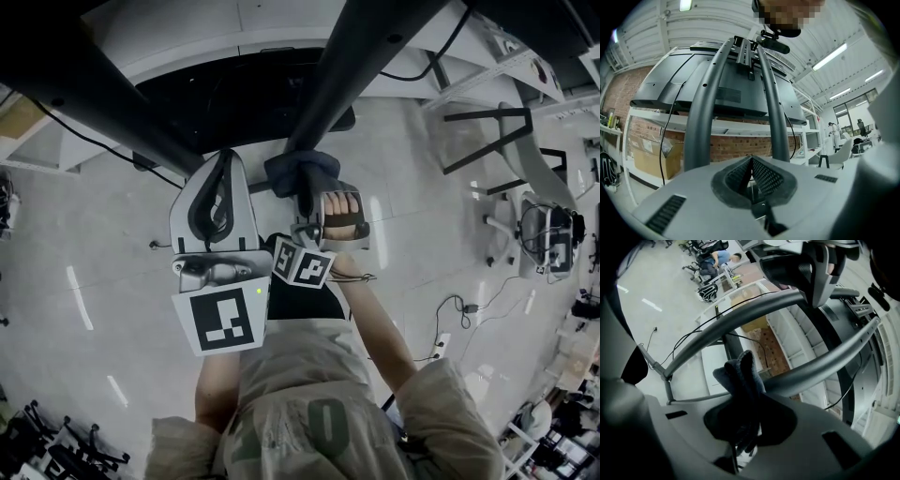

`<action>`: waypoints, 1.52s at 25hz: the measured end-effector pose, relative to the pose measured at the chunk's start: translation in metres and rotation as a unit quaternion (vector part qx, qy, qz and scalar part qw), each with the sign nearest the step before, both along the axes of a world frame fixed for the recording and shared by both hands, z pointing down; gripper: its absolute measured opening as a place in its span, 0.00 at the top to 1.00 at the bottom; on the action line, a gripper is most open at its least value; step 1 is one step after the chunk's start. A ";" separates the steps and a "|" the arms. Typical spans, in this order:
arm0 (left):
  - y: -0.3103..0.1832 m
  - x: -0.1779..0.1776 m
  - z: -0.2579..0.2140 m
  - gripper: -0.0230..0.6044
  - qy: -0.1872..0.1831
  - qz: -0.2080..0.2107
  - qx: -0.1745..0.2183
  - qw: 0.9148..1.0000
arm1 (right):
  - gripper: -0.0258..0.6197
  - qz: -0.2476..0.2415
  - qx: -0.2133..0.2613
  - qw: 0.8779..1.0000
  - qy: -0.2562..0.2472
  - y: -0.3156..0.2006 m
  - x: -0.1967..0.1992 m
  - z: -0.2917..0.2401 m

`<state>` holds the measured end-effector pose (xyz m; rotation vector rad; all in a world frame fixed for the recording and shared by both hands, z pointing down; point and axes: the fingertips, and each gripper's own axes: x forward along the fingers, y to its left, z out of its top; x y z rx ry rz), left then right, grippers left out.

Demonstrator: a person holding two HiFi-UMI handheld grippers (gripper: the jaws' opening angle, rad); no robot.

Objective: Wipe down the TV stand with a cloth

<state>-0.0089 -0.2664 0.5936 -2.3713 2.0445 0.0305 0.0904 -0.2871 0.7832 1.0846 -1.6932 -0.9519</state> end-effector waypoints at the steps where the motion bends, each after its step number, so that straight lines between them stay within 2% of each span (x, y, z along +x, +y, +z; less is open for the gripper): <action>1: -0.001 -0.001 -0.007 0.94 0.001 -0.001 -0.002 1.000 | 0.87 0.002 -0.002 1.000 -0.005 0.001 0.001 -0.009; 4: 0.002 -0.004 -0.047 0.94 0.005 -0.007 -0.006 1.000 | 0.87 0.008 0.000 0.999 -0.033 0.006 0.002 -0.063; 7: 0.010 -0.004 -0.112 0.94 0.009 -0.013 -0.008 1.000 | 0.87 0.011 0.014 0.995 -0.095 0.016 0.003 -0.163; 9: 0.019 -0.003 -0.160 0.94 0.013 -0.016 -0.006 1.000 | 0.87 0.017 0.020 0.986 -0.165 0.023 0.004 -0.243; 11: 0.029 -0.001 -0.202 0.94 0.018 -0.021 0.003 1.000 | 0.87 0.015 0.013 0.967 -0.254 0.029 0.006 -0.318; 13: 0.038 -0.003 -0.231 0.94 0.017 -0.029 0.020 0.999 | 0.87 -0.007 -0.007 0.939 -0.344 0.035 0.001 -0.378; 14: 0.040 -0.006 -0.242 0.94 0.012 -0.034 0.031 0.999 | 0.87 -0.015 -0.019 0.918 -0.396 0.037 -0.001 -0.399; 16: 0.038 -0.011 -0.258 0.94 0.007 -0.044 0.051 0.998 | 0.87 -0.021 -0.046 0.855 -0.516 0.036 -0.004 -0.428; 17: 0.038 -0.012 -0.263 0.94 0.008 -0.050 0.056 0.997 | 0.87 -0.027 -0.062 0.826 -0.559 0.037 -0.005 -0.437; 18: 0.041 -0.013 -0.267 0.94 0.008 -0.056 0.059 0.997 | 0.87 -0.037 -0.075 0.807 -0.584 0.039 -0.007 -0.444; 19: 0.044 -0.015 -0.270 0.94 0.005 -0.061 0.061 0.996 | 0.87 -0.047 -0.084 0.799 -0.594 0.043 -0.008 -0.448; 24: 0.055 -0.032 -0.285 0.94 -0.004 -0.081 0.078 0.994 | 0.87 -0.074 -0.090 0.797 -0.592 0.049 -0.017 -0.458; 27: 0.064 -0.049 -0.288 0.94 -0.008 -0.079 0.091 0.993 | 0.87 -0.069 -0.082 0.793 -0.599 0.054 -0.026 -0.462; 30: 0.076 -0.068 -0.293 0.94 0.003 -0.068 0.101 0.993 | 0.87 -0.059 -0.067 0.797 -0.598 0.069 -0.039 -0.468; 35: 0.100 -0.113 -0.299 0.94 0.026 -0.019 0.120 0.992 | 0.87 -0.033 -0.038 0.808 -0.587 0.107 -0.086 -0.476; 38: 0.116 -0.142 -0.293 0.94 0.021 0.030 0.112 0.993 | 0.87 -0.003 -0.011 0.806 -0.592 0.134 -0.123 -0.478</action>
